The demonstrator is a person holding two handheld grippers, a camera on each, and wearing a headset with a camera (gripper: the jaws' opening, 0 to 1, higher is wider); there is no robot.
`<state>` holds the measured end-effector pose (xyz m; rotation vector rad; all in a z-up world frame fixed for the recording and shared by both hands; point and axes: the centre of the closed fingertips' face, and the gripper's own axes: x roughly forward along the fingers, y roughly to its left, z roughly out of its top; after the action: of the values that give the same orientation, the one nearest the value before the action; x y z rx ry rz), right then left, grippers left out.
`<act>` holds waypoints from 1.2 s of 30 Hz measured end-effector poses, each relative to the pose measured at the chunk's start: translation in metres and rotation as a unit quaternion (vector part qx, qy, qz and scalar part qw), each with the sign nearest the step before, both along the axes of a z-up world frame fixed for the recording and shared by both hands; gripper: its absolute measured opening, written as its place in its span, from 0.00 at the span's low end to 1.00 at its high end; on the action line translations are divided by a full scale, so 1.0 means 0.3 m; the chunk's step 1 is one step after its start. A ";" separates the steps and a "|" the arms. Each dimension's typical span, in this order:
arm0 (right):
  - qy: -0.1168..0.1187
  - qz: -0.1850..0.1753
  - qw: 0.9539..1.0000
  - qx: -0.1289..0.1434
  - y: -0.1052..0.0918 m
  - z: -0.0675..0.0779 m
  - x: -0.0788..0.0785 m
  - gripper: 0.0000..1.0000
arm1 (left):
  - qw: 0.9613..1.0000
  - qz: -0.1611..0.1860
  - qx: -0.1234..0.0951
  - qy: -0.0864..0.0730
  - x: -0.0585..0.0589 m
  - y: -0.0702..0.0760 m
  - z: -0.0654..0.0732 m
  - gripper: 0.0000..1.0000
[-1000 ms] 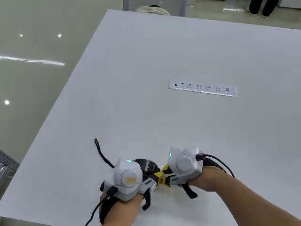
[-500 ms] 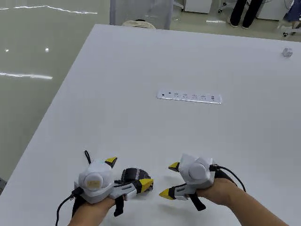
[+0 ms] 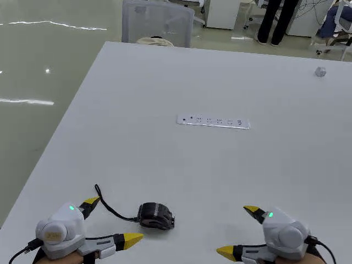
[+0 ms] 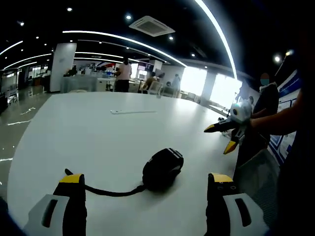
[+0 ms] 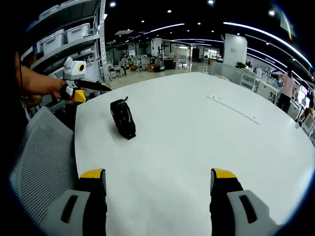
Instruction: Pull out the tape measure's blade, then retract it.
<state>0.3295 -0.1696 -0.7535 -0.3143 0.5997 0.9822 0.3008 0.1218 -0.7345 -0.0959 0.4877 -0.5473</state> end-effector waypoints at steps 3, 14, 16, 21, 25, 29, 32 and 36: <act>-0.011 -0.030 0.999 0.013 -0.078 0.017 -0.017 0.93 | 1.000 -0.014 -0.001 0.003 -0.050 0.017 -0.001 1.00; -0.013 -0.123 0.992 -0.017 -0.409 -0.013 -0.109 1.00 | 1.000 0.002 0.004 -0.005 -0.151 0.125 0.016 1.00; -0.011 -0.139 0.990 -0.022 -0.451 -0.007 -0.127 1.00 | 1.000 0.015 -0.006 -0.006 -0.158 0.149 0.034 1.00; -0.008 -0.160 0.987 -0.021 -0.499 0.000 -0.175 1.00 | 1.000 0.018 0.006 -0.007 -0.168 0.182 0.045 1.00; -0.009 -0.165 0.986 -0.021 -0.504 0.006 -0.179 1.00 | 1.000 0.007 0.017 -0.008 -0.176 0.175 0.043 1.00; -0.012 -0.164 0.986 -0.018 -0.494 0.015 -0.162 1.00 | 1.000 0.014 0.012 -0.007 -0.173 0.179 0.039 1.00; -0.015 -0.160 0.987 -0.016 -0.483 0.024 -0.154 1.00 | 1.000 0.015 0.009 -0.004 -0.173 0.181 0.036 1.00; -0.011 -0.159 0.987 -0.020 -0.488 0.015 -0.151 1.00 | 1.000 0.018 0.004 -0.005 -0.169 0.185 0.043 1.00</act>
<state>0.2842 -0.3159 -0.7490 -0.2549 0.6268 0.6594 0.2500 0.1774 -0.7217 -0.0944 0.4769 -0.5107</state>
